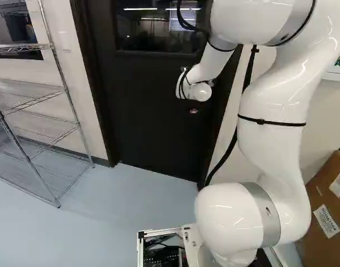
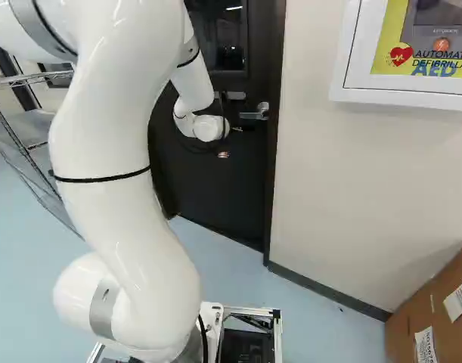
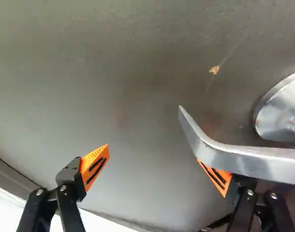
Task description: Open the door and move inside
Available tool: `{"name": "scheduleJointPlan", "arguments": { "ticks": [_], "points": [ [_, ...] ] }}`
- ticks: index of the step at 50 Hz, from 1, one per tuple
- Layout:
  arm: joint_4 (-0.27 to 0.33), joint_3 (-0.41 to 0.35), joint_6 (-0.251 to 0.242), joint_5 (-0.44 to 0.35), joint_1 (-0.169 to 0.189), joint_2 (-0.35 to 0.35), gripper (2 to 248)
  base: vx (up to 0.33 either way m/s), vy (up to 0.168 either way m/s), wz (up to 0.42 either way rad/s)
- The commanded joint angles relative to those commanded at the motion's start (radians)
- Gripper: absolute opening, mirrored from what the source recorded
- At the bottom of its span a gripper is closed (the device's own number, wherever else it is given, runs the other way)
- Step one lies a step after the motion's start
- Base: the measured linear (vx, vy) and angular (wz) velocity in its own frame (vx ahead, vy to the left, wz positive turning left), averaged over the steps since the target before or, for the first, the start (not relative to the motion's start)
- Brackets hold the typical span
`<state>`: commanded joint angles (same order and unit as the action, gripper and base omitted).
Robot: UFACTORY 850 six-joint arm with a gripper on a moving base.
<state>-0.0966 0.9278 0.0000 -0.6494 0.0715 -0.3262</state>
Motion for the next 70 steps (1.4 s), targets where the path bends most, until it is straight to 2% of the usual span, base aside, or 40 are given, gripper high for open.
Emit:
{"name": "scheduleJointPlan", "arguments": {
  "ticks": [17,48,70],
  "points": [
    [-0.105,0.099,0.0,0.0,0.007,-0.082,247,0.0,0.0,0.0],
    [-0.123,0.285,0.0,0.0,0.003,-0.228,247,0.0,0.0,0.0],
    [-0.214,0.427,0.0,0.0,0.002,-0.336,247,0.0,0.0,0.0]
  ]
}}
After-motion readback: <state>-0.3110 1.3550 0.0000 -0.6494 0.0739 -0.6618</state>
